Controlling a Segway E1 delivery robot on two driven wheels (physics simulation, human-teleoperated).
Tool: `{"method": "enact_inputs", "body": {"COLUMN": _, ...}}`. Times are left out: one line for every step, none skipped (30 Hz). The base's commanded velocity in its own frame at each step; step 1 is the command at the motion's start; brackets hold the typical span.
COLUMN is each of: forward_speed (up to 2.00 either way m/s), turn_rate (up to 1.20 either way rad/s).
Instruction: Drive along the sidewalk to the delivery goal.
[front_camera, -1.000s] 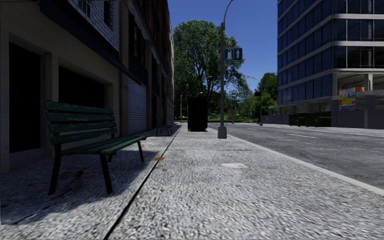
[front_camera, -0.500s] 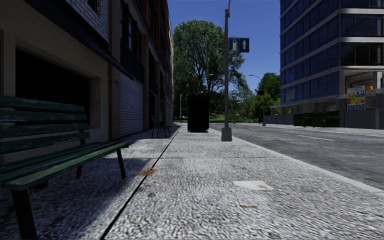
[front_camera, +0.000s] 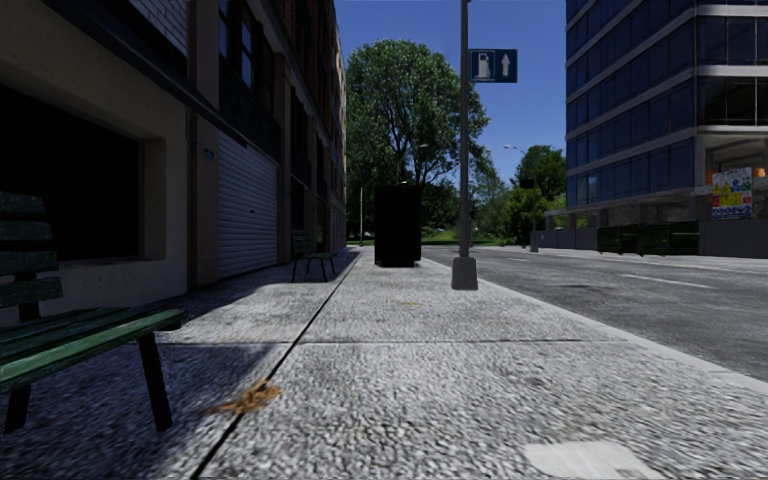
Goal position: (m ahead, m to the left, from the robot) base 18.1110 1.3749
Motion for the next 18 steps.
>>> {"method": "enact_inputs", "body": {"forward_speed": 2.0, "turn_rate": 0.0}}
{"method": "enact_inputs", "body": {"forward_speed": 2.0, "turn_rate": 0.0}}
{"method": "enact_inputs", "body": {"forward_speed": 2.0, "turn_rate": 0.0}}
{"method": "enact_inputs", "body": {"forward_speed": 2.0, "turn_rate": 0.0}}
{"method": "enact_inputs", "body": {"forward_speed": 2.0, "turn_rate": 0.0}}
{"method": "enact_inputs", "body": {"forward_speed": 2.0, "turn_rate": 0.0}}
{"method": "enact_inputs", "body": {"forward_speed": 2.0, "turn_rate": 0.0}}
{"method": "enact_inputs", "body": {"forward_speed": 2.0, "turn_rate": 0.0}}
{"method": "enact_inputs", "body": {"forward_speed": 2.0, "turn_rate": 0.0}}
{"method": "enact_inputs", "body": {"forward_speed": 2.0, "turn_rate": 0.0}}
{"method": "enact_inputs", "body": {"forward_speed": 2.0, "turn_rate": 0.0}}
{"method": "enact_inputs", "body": {"forward_speed": 2.0, "turn_rate": 0.0}}
{"method": "enact_inputs", "body": {"forward_speed": 2.0, "turn_rate": 0.0}}
{"method": "enact_inputs", "body": {"forward_speed": 2.0, "turn_rate": 0.0}}
{"method": "enact_inputs", "body": {"forward_speed": 2.0, "turn_rate": 0.0}}
{"method": "enact_inputs", "body": {"forward_speed": 2.0, "turn_rate": 0.0}}
{"method": "enact_inputs", "body": {"forward_speed": 2.0, "turn_rate": 0.0}}
{"method": "enact_inputs", "body": {"forward_speed": 2.0, "turn_rate": 0.0}}
